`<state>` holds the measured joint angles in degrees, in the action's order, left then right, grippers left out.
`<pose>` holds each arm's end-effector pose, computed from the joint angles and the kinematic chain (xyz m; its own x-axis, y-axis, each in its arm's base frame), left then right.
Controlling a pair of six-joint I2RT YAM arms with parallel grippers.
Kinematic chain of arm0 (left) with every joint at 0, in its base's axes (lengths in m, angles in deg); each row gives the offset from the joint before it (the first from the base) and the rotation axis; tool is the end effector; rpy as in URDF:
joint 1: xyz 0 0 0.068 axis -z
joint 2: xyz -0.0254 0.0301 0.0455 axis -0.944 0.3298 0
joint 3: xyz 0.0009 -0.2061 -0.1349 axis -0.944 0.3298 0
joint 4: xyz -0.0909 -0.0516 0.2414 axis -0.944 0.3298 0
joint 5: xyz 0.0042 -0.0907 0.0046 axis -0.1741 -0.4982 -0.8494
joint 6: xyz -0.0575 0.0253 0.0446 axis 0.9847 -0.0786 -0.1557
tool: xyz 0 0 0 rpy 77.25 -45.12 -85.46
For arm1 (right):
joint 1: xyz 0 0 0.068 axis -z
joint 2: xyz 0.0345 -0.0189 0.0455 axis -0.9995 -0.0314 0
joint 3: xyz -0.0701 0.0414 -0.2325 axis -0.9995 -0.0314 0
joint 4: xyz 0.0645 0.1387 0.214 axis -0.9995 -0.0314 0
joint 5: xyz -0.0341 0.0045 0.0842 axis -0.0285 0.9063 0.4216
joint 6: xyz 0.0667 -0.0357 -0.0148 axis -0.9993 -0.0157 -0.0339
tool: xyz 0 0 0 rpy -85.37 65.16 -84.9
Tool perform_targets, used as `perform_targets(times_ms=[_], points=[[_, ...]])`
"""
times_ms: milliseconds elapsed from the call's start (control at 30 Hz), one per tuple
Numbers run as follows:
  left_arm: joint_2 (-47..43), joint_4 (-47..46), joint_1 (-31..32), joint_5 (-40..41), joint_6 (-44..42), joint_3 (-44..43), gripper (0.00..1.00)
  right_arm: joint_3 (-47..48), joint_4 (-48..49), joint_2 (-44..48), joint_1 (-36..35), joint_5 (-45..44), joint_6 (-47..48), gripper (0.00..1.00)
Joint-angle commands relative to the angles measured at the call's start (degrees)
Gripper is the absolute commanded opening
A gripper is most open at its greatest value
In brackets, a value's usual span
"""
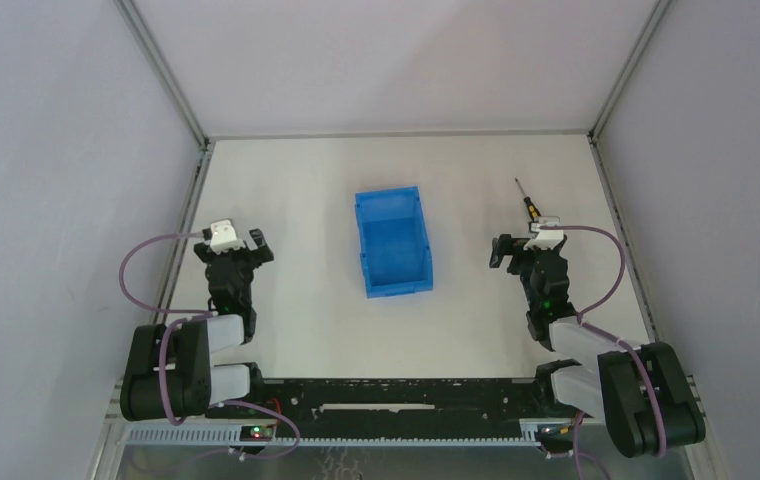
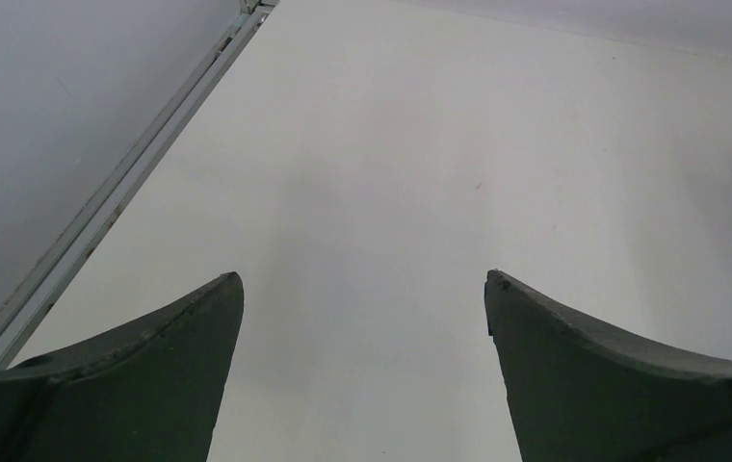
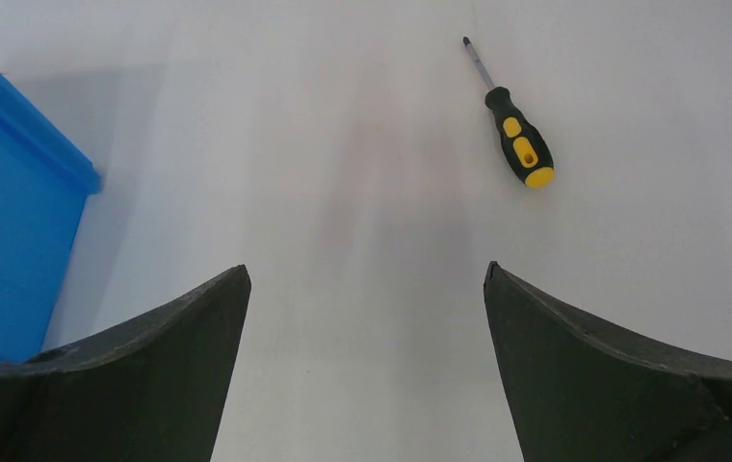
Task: Put the screwdriver in the bin
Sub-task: Pick up the screwdriver from the center of the board.
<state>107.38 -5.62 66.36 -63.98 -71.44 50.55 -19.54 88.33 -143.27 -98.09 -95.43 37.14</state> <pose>0.2498 0.0293 0.1351 -0.0585 -0.0637 -0.9963 -0.2327 0.9713 -0.0484 0.2446 0.0338 0.1391 -0.1632 0.0267 -0.9862 -0.0333 0.9989 0.0325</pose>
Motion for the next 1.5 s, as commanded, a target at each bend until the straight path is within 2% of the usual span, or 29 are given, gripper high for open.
perform_targets(times_ms=[0, 400, 867, 1067, 1200, 1467], points=[[-0.4, -1.6, 0.3, 0.9, -1.4, -1.8, 1.00, 2.1, 1.3, -0.2, -0.1, -0.2, 0.8, 1.00], [-0.4, -1.6, 0.4, 0.9, -1.4, -1.8, 1.00, 2.2, 1.2, -0.3, 0.2, -0.3, 0.4, 1.00], [-0.5, -1.6, 0.4, 0.8, -1.4, -1.8, 1.00, 5.0, -3.6, 0.9, -0.2, -1.7, 0.1, 1.00], [-0.4, -1.6, 0.4, 0.8, -1.4, -1.8, 1.00, 11.1, -14.7, 6.9, -1.3, -2.2, 0.6, 1.00], [-0.4, -1.6, 0.4, 0.9, -1.4, -1.8, 1.00, 19.2, -27.2, 10.4, -2.0, -2.5, 0.9, 1.00], [-0.4, -1.6, 0.3, 0.8, -1.4, -1.7, 1.00, 37.6, -46.0, 13.2, -2.8, -2.5, -0.2, 1.00]])
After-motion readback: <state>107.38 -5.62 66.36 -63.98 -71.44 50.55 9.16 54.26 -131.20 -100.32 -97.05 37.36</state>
